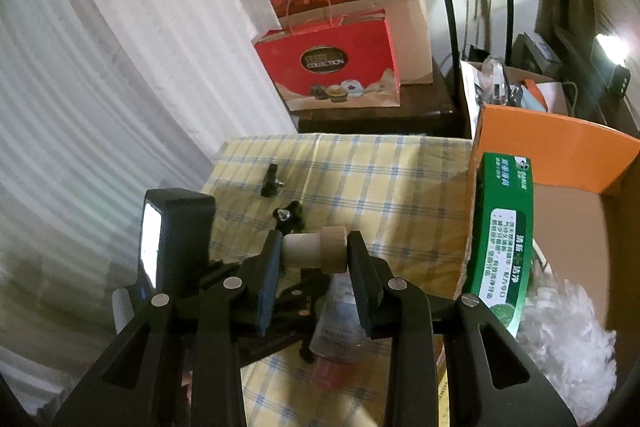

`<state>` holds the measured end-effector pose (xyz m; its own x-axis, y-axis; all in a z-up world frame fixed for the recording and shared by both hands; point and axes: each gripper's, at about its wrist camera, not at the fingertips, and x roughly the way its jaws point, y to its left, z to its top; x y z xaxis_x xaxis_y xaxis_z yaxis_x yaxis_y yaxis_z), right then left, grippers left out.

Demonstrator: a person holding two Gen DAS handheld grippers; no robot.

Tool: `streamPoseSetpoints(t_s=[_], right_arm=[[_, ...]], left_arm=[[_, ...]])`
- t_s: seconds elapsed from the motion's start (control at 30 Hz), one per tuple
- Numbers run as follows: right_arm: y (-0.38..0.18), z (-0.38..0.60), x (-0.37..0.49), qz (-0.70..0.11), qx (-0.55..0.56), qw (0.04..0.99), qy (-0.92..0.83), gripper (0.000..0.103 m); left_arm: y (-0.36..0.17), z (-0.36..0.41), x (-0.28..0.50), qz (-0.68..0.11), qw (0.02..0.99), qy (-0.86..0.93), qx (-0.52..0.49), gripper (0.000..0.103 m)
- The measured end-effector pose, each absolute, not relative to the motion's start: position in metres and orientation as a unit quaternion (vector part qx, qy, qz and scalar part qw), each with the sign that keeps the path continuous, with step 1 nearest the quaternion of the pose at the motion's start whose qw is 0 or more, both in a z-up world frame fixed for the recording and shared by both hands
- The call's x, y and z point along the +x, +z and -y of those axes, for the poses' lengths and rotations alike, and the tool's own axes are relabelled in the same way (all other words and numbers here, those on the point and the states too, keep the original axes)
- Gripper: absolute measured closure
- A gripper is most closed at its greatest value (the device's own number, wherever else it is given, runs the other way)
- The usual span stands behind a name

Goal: Organize objects
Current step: 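Grasp the black cable with the left tool while the right tool holds the cork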

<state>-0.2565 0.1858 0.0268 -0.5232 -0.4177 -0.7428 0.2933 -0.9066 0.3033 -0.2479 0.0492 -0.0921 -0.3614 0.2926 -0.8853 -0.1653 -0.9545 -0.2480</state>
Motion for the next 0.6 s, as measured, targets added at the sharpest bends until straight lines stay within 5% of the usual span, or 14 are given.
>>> streamPoseSetpoints(t_s=[0.1, 0.2, 0.37, 0.43, 0.6], right_arm=[[0.026, -0.189, -0.255, 0.072, 0.444, 0.204, -0.869, 0.070], [0.024, -0.191, -0.253, 0.071, 0.446, 0.203, -0.869, 0.070], [0.024, -0.195, -0.250, 0.076, 0.446, 0.202, -0.869, 0.070], [0.025, -0.197, -0.248, 0.078, 0.446, 0.201, -0.869, 0.070], [0.028, -0.202, -0.243, 0.080, 0.441, 0.199, -0.871, 0.070]], left_arm=[[-0.093, -0.060, -0.248, 0.035, 0.132, 0.828, -0.544, 0.054], [-0.093, -0.064, -0.249, 0.015, 0.119, 0.835, -0.538, 0.077], [-0.093, -0.057, -0.247, 0.036, 0.121, 0.836, -0.534, 0.083], [-0.087, -0.050, -0.245, 0.055, 0.127, 0.837, -0.530, 0.093], [-0.072, -0.040, -0.234, 0.067, 0.136, 0.841, -0.519, 0.095]])
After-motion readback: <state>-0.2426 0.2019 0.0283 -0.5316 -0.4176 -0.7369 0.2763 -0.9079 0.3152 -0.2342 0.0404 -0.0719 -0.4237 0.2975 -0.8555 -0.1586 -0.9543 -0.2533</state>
